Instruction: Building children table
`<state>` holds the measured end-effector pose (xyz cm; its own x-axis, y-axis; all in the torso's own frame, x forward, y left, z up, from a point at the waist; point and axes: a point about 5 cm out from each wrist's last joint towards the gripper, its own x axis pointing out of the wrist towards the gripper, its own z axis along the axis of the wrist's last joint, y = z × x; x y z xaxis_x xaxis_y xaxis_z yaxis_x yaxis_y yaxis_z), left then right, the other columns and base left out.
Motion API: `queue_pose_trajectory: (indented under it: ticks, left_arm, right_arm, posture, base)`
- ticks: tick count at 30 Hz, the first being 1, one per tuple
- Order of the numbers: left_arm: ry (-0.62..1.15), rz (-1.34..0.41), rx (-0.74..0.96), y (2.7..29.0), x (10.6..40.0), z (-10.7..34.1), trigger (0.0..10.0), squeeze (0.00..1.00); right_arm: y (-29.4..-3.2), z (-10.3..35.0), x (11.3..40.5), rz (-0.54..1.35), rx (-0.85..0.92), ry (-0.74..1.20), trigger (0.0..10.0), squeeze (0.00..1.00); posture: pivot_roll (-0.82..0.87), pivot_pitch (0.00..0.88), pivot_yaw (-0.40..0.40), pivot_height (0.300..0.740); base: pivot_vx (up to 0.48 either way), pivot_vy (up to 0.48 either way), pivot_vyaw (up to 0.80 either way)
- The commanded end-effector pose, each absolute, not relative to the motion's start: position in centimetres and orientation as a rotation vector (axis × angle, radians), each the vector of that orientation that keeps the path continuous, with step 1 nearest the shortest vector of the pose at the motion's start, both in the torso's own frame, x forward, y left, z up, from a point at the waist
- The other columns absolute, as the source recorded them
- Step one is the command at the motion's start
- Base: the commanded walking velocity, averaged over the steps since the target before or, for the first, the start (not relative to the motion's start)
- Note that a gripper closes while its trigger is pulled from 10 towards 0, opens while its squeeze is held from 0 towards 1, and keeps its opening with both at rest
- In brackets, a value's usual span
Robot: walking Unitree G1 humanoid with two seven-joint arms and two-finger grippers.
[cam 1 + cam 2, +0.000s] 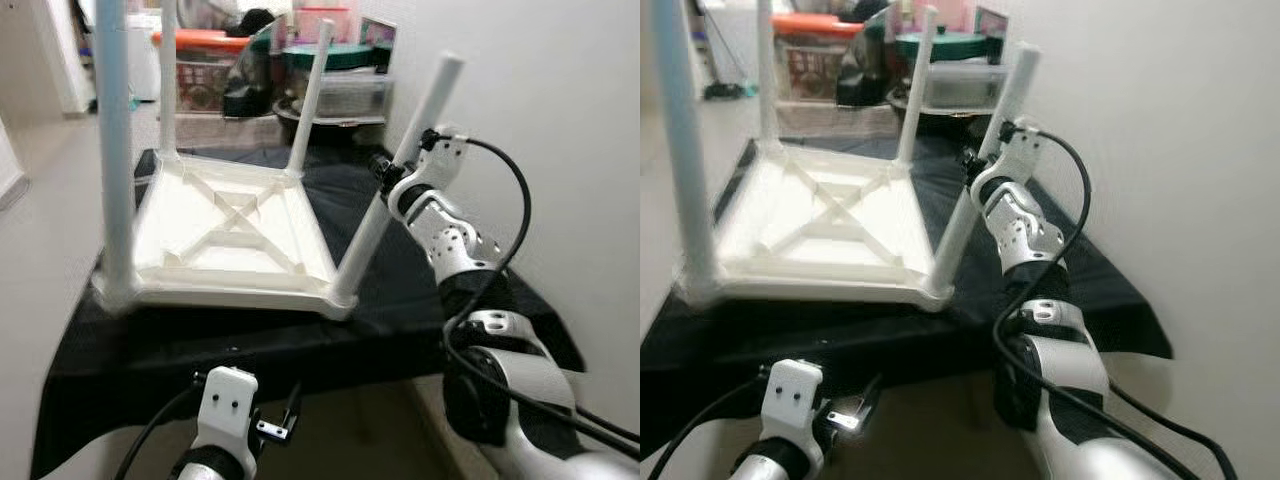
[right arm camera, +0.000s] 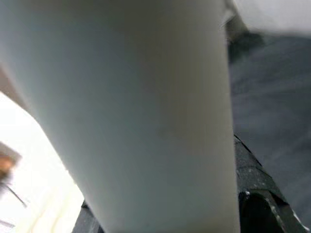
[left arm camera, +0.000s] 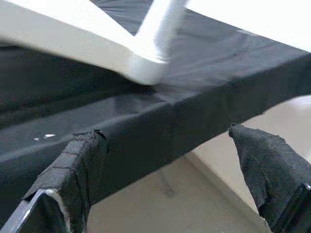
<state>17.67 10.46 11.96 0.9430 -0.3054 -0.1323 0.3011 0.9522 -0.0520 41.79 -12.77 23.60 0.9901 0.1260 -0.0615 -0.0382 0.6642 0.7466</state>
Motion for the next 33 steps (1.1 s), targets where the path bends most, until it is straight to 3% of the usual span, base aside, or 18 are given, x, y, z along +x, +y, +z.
queue_pose_trajectory:
  ticks: [1, 10, 12, 18, 19, 21, 22, 30, 31, 33]
  left_arm:
    - [0.146, -0.321, -0.035, 10.4, 17.4, 12.2, 10.0, 0.0]
    - [0.157, -0.334, -0.038, 10.4, 16.0, 13.1, 10.0, 0.0]
    - [0.166, -0.34, -0.044, 10.2, 15.1, 13.6, 10.0, 0.0]
    - [0.174, -0.344, -0.047, 10.0, 14.2, 14.1, 10.0, 0.0]
    - [0.179, -0.346, -0.048, 9.9, 14.0, 14.1, 10.0, 0.0]
    - [0.182, -0.348, -0.05, 9.8, 13.9, 14.2, 10.0, 0.0]
    - [0.187, -0.349, -0.05, 9.7, 13.8, 14.2, 10.0, 0.0]
    - [0.198, -0.35, -0.053, 9.5, 13.9, 14.1, 10.0, 0.0]
    - [0.2, -0.351, -0.053, 9.4, 14.0, 14.1, 10.0, 0.0]
    - [0.2, -0.352, -0.052, 9.4, 14.1, 14.0, 10.0, 0.0]
  right_arm:
    - [-10.1, 18.2, 40.8, 0.075, 1.043, 0.373, 0.0, 0.0]
    - [-6.9, 15.4, 39.7, 0.031, 1.146, 0.512, 0.0, 0.0]
    - [-4.6, 15.1, 39.3, 0.038, 1.23, 0.56, 0.0, 0.0]
    - [-3.3, 15.5, 39.2, 0.022, 1.324, 0.579, 0.0, 0.0]
    - [-3.0, 15.6, 39.1, 0.005, 1.341, 0.582, 10.0, 0.0]
    - [-2.7, 15.6, 39.1, -0.006, 1.351, 0.586, 10.0, 0.0]
    - [-2.6, 15.6, 39.0, -0.01, 1.35, 0.578, 10.0, 1.0]
    - [-3.5, 15.1, 39.1, -0.11, 1.332, 0.557, 10.0, 1.0]
    - [-4.1, 14.7, 39.1, -0.16, 1.323, 0.561, 10.0, 0.0]
    - [-4.8, 14.3, 39.1, -0.198, 1.298, 0.562, 10.0, 0.0]
  posture:
    - [0.19, 0.076, -0.05, 0.74]
    - [0.21, 0.143, -0.032, 0.74]
    - [0.24, 0.178, -0.035, 0.74]
    - [0.25, 0.197, -0.037, 0.74]
    - [0.25, 0.207, -0.04, 0.74]
    - [0.25, 0.208, -0.042, 0.74]
    - [0.25, 0.209, -0.048, 0.74]
    - [0.23, 0.2, -0.049, 0.74]
    - [0.22, 0.19, -0.048, 0.74]
    - [0.22, 0.182, -0.05, 0.74]
  base:
    - [0.0, 0.0, 0.0]
    - [0.0, 0.0, 0.0]
    - [0.0, 0.0, 0.0]
    - [0.0, 0.0, 0.0]
    - [0.0, 0.0, 0.0]
    - [0.0, 0.0, 0.0]
    - [0.0, 0.0, 0.0]
    - [0.0, 0.0, 0.0]
    - [0.0, 0.0, 0.0]
    - [0.0, 0.0, 0.0]
